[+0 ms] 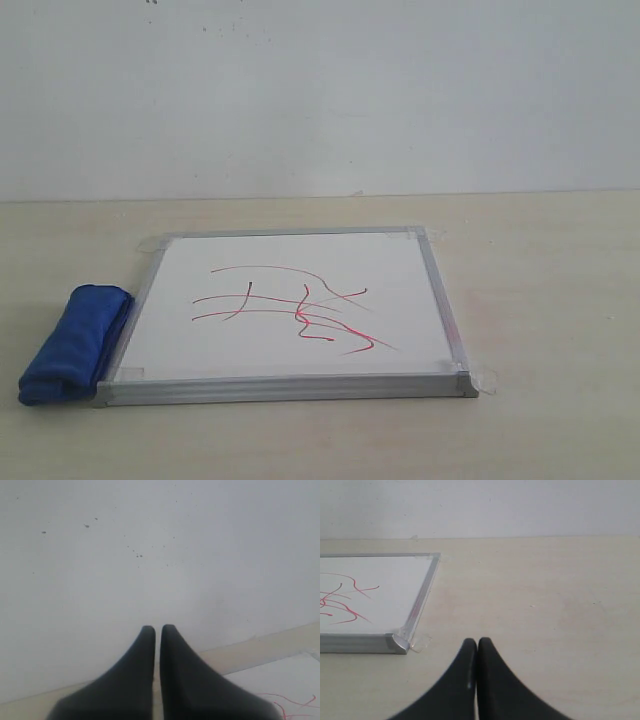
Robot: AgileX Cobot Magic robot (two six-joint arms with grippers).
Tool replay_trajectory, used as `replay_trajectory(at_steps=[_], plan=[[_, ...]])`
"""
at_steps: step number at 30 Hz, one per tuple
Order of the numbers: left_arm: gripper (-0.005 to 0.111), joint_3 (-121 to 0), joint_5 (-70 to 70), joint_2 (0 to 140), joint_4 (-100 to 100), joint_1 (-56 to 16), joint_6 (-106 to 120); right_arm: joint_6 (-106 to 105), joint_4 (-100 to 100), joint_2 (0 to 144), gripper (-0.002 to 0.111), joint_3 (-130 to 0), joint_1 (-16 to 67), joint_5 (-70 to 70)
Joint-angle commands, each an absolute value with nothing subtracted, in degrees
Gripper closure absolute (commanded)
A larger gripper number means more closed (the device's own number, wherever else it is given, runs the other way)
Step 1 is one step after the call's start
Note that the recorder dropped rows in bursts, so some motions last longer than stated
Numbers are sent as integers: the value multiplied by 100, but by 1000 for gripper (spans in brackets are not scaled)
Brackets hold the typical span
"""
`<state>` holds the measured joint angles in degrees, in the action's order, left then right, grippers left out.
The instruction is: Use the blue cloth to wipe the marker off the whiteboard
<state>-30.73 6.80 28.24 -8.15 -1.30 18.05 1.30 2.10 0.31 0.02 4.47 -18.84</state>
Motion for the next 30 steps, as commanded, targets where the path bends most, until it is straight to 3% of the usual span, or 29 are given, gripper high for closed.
replay_trajectory(at_steps=[1, 30], plan=[[103, -3112, 179, 3005, -855, -122, 1811, 124, 196, 0, 109, 0, 450, -1851], [103, -3112, -121, 3112, -855, -122, 1403, 114, 196, 0, 109, 0, 450, -1850]])
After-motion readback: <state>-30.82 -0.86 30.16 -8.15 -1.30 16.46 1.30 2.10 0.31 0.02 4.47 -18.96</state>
